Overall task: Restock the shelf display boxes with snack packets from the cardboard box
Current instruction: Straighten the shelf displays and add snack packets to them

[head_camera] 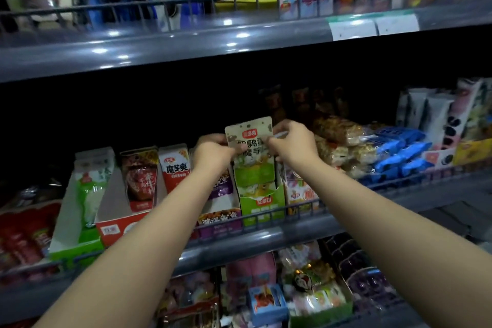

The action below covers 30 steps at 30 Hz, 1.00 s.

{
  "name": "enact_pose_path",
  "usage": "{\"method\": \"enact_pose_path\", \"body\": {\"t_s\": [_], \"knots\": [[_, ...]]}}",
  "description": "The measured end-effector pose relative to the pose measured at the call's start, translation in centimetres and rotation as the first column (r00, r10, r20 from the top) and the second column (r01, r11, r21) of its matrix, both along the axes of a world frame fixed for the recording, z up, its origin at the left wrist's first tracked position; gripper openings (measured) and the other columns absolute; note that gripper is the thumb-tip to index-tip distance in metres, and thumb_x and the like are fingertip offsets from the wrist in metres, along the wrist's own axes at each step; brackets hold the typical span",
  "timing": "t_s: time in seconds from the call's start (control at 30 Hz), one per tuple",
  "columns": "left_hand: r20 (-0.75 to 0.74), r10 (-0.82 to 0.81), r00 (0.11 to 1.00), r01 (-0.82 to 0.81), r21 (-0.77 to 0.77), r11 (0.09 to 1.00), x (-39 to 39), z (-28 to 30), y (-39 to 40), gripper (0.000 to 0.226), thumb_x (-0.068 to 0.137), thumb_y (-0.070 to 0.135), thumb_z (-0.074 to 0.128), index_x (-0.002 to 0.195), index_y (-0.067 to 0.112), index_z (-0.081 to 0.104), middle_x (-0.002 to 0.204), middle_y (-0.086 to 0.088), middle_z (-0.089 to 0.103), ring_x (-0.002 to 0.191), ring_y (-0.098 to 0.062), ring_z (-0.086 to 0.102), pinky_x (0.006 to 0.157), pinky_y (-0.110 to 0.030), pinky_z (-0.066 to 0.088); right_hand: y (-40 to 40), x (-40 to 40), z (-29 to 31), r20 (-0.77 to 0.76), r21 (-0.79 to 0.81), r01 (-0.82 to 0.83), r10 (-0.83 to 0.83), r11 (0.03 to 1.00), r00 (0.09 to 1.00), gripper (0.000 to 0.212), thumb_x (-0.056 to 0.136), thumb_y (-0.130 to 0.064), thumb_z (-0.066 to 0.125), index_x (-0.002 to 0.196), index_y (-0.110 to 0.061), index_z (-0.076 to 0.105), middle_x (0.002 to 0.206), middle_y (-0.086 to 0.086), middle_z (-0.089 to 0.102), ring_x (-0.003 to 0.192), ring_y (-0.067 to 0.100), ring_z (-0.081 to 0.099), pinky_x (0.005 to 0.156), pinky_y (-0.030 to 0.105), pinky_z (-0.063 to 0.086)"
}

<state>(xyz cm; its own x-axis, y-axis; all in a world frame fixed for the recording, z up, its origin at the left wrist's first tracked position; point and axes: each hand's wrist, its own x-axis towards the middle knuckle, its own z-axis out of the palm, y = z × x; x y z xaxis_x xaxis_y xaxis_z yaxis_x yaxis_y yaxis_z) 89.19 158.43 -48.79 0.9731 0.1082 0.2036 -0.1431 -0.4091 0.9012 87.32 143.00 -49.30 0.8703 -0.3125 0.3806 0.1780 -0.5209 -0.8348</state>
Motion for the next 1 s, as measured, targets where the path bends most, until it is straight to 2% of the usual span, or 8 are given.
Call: {"method": "enact_pose_path", "body": {"t_s": [0.17, 0.27, 0.43, 0.57, 0.67, 0.8, 0.9, 1.0], "knots": [[0.0, 0.038, 0.999, -0.038, 0.157, 0.987, 0.7, -4.0, -0.4, 0.024, 0.074, 0.032, 0.078, 0.092, 0.021, 0.067, 0.091, 0.0, 0.071, 0.076, -0.018, 0.065, 0.072, -0.031, 0.054, 0.3, 1.2, -2.4, -0.1, -0.105, 0.034, -0.044, 0.994, 0.994, 0.018, 0.083, -0.025, 0.07, 0.088, -0.016, 0.056, 0.092, 0.01, 0.066, 0.079, 0.029, 0.065, 0.073, 0.041, 0.055], [0.049, 0.064, 0.997, -0.073, 0.209, 0.975, 1.0, -5.4, -0.5, 0.029, 0.074, 0.031, 0.078, 0.087, 0.019, 0.056, 0.081, 0.002, 0.063, 0.069, -0.018, 0.056, 0.059, -0.026, 0.043, 0.5, 1.4, -3.8, -0.11, -0.13, 0.055, -0.07, 0.99, 0.992, 0.016, 0.084, -0.021, 0.069, 0.094, -0.011, 0.061, 0.089, 0.009, 0.067, 0.071, 0.027, 0.063, 0.068, 0.037, 0.054], [0.136, 0.057, 0.989, -0.087, 0.227, 0.97, 1.5, -6.6, -0.8, 0.04, 0.07, 0.03, 0.081, 0.088, 0.016, 0.048, 0.095, -0.002, 0.062, 0.092, -0.017, 0.059, 0.074, -0.034, 0.051, 0.6, 1.3, -4.8, -0.082, -0.332, 0.082, -0.115, 0.94, 0.99, 0.021, 0.085, -0.018, 0.066, 0.103, -0.009, 0.064, 0.094, 0.012, 0.069, 0.089, 0.029, 0.063, 0.07, 0.031, 0.049], [0.175, 0.037, 0.984, -0.079, 0.24, 0.968, 0.8, -6.5, -0.8, 0.053, 0.076, 0.031, 0.077, 0.121, 0.019, 0.053, 0.11, -0.004, 0.059, 0.095, -0.021, 0.059, 0.078, -0.031, 0.051, 0.7, 0.3, -4.6, -0.038, -0.349, 0.102, -0.123, 0.931, 0.992, 0.025, 0.088, -0.018, 0.061, 0.11, -0.008, 0.062, 0.096, 0.011, 0.068, 0.088, 0.028, 0.063, 0.069, 0.031, 0.048], [0.127, 0.045, 0.991, -0.067, 0.181, 0.981, -1.1, -6.3, -0.6, 0.045, 0.08, 0.032, 0.072, 0.118, 0.02, 0.052, 0.104, 0.0, 0.056, 0.083, -0.012, 0.053, 0.068, -0.021, 0.043, 0.8, -1.3, -4.7, 0.012, -0.272, 0.097, -0.098, 0.957, 0.995, 0.025, 0.09, -0.019, 0.059, 0.113, -0.011, 0.059, 0.097, 0.008, 0.068, 0.085, 0.023, 0.062, 0.068, 0.03, 0.049], [0.153, 0.06, 0.986, -0.079, 0.126, 0.989, -4.6, -7.3, -0.1, 0.053, 0.084, 0.035, 0.067, 0.129, 0.016, 0.047, 0.122, 0.0, 0.049, 0.098, -0.013, 0.058, 0.081, -0.027, 0.051, 1.6, -4.6, -5.8, 0.053, -0.113, 0.051, -0.045, 0.992, 0.998, 0.022, 0.088, -0.025, 0.063, 0.107, -0.015, 0.062, 0.077, -0.006, 0.062, 0.071, 0.011, 0.059, 0.066, 0.027, 0.049], [0.18, 0.028, 0.983, -0.02, -0.046, 0.999, -8.4, -8.3, 0.4, 0.034, 0.087, 0.024, 0.065, 0.118, 0.021, 0.052, 0.107, 0.005, 0.055, 0.088, -0.005, 0.057, 0.072, -0.013, 0.049, 2.5, -7.3, -7.8, 0.009, 0.0, 0.015, -0.015, 1.0, 1.0, 0.016, 0.089, -0.027, 0.062, 0.1, -0.016, 0.064, 0.074, -0.005, 0.063, 0.071, 0.012, 0.063, 0.065, 0.027, 0.051], [0.176, 0.014, 0.984, 0.021, -0.192, 0.981, -12.2, -10.8, 1.0, 0.02, 0.089, 0.014, 0.062, 0.107, 0.018, 0.055, 0.092, 0.0, 0.061, 0.081, -0.011, 0.059, 0.066, -0.008, 0.046, 3.4, -9.9, -11.1, -0.023, 0.131, -0.004, 0.007, 0.991, 1.0, 0.012, 0.087, -0.027, 0.064, 0.093, -0.017, 0.064, 0.071, -0.005, 0.065, 0.07, 0.013, 0.065, 0.066, 0.033, 0.055]]}}
